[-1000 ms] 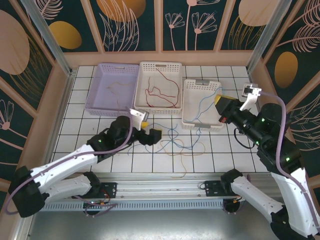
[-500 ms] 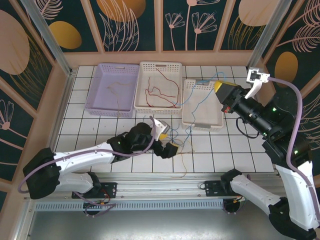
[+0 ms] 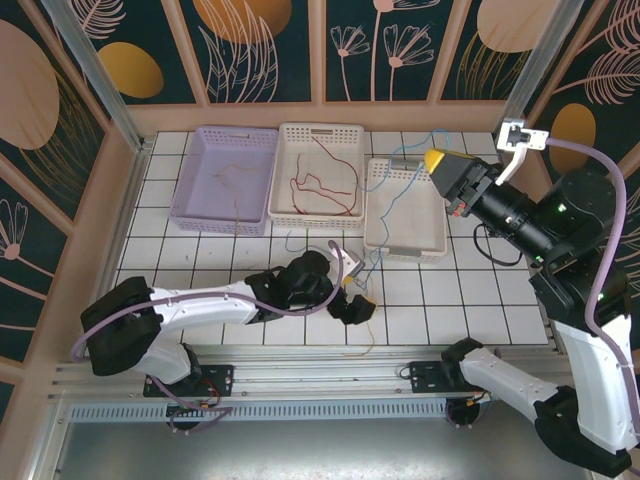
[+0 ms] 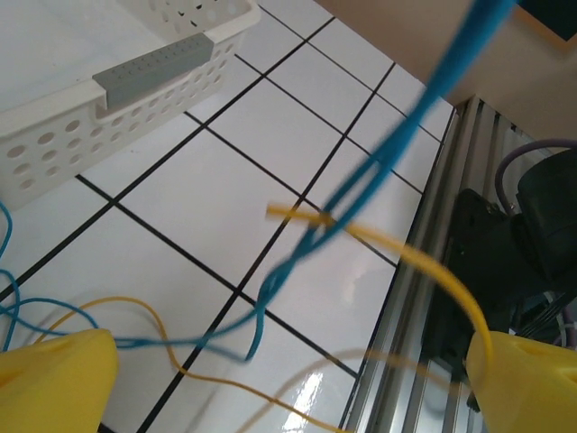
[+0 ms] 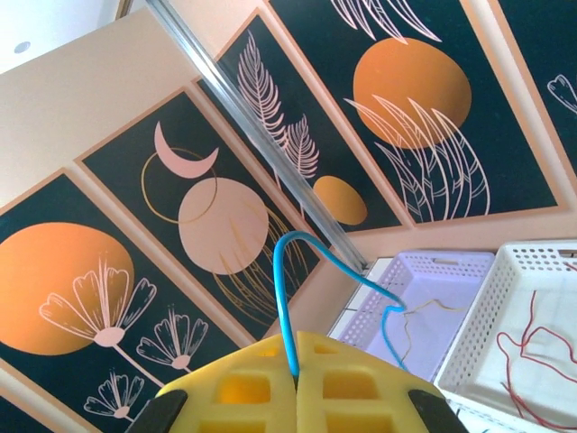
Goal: Untangle the cables
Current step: Untie the cable.
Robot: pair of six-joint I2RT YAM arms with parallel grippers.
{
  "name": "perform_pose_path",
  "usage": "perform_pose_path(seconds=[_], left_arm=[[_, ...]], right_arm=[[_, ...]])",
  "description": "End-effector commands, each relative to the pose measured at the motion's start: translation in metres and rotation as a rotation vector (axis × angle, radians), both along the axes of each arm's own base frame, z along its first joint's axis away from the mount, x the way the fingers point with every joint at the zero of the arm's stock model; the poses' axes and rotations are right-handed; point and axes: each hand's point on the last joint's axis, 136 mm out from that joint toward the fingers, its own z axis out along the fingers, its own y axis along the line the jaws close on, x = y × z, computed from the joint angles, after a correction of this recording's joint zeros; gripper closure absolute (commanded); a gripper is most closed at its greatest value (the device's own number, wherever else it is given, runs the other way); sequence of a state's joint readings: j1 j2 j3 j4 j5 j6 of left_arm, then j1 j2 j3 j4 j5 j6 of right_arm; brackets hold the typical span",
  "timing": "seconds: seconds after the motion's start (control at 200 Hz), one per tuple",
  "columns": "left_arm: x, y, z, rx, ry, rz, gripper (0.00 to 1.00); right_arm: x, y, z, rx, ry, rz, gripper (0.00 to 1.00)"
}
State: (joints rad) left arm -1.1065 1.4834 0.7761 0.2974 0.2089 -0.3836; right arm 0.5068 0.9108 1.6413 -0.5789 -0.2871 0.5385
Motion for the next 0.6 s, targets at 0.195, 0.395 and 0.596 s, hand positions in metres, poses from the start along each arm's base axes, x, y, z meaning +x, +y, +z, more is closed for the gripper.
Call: perform_pose_path(seconds=[0.195, 0.395, 0.596], left_arm=[[-0.009, -0.015, 0.053, -0.256, 0.009, -0.035, 0.01], [-0.012, -0.020, 0.041, -0.219, 0.032, -0.058, 0.40], [-0.014, -0.010, 0.029, -0.167, 0.028, -0.055, 0.78]], right_arm=[[-0.010, 0.000, 0.016, 0.051, -0.026, 0.028, 1.00], [-0.010, -0.009, 0.021, 0.056, -0.033, -0.016, 1.00], [-0.005, -0.022, 0.023, 0.052, -0.029, -0.099, 1.00]])
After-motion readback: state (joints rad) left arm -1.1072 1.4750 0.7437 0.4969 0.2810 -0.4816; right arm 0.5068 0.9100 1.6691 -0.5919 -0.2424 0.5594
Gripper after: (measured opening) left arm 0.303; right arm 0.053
